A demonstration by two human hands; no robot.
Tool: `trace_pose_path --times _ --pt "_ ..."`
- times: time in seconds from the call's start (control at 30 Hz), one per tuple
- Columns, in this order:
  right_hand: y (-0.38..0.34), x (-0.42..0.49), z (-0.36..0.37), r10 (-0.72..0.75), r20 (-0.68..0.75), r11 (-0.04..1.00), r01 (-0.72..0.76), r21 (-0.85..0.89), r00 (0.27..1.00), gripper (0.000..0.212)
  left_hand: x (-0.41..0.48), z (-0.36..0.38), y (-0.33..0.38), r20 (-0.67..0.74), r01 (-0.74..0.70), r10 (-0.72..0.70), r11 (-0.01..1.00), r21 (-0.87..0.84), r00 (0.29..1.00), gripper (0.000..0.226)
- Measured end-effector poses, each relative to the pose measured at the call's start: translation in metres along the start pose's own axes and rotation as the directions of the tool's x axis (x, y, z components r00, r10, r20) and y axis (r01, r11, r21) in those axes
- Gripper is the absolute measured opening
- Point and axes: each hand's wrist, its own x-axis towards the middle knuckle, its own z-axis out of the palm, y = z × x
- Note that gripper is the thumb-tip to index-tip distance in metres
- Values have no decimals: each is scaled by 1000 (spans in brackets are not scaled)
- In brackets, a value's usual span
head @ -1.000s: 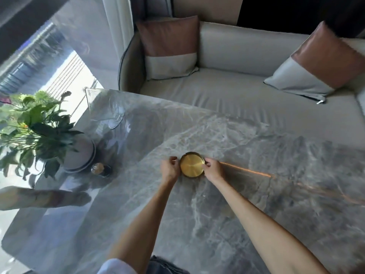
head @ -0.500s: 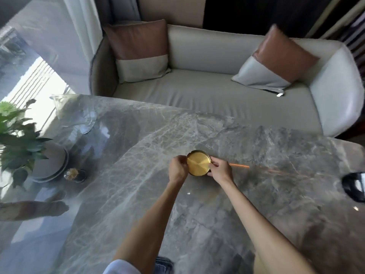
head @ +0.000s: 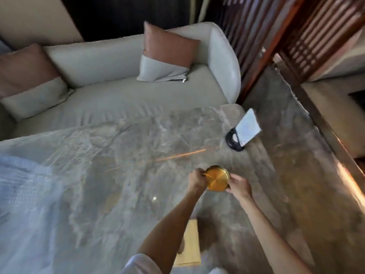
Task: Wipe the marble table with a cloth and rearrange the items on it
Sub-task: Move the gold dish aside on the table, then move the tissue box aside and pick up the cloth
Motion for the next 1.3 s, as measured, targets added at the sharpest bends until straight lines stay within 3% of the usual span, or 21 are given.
trace_pose_path --times 0.1,0.27,0.47,0.57,0.67,0.73,0.8,0.87,0.93,1.03,1.07,1.17,1.3 --pt "22 18 -49 30 4 1000 -30 7 1000 26 1 54 19 57 29 -32 998 50 998 31" --pt "45 31 -85 72 30 997 -72 8 997 25 -6 99 33 51 26 -30 997 73 998 33" --pt "54 32 -91 38 44 997 -34 -75 998 33 5 110 17 80 45 -48 998 35 996 41" --pt "45 21 -93 -19 -8 973 16 -232 1000 45 -2 91 12 108 77 -81 996 40 991 40" --pt "41 -5 -88 -198 -153 922 131 -364 968 40 -24 46 5 37 -8 7 1000 22 999 33" --pt "42 -32 -78 -229 -187 918 148 -367 955 35 -45 4 -19 -87 -107 112 993 59 990 28" --pt "49 -66 -56 -177 -96 939 139 -314 980 33 -68 -37 -61 -256 -130 162 982 137 953 28" --pt "63 -100 -25 -71 89 975 88 -204 994 36 -92 -69 -107 -336 -42 89 989 145 938 30" --pt "72 -137 3 41 271 989 -1 -145 962 54 -115 -85 -144 -262 70 -47 994 79 964 34" --pt "87 -176 32 182 340 975 -124 -187 922 75 -147 -86 -178 47 163 -161 986 -38 986 50" --pt "89 -186 39 227 374 971 -182 -151 899 75 -158 -85 -181 144 168 -152 980 -106 978 54" --pt "90 -211 51 276 457 953 -303 -16 846 60 -181 -77 -175 319 160 -94 969 -188 943 32" --pt "86 -219 36 240 420 954 -293 65 875 44 -175 -61 -161 307 107 -46 977 -185 951 58"
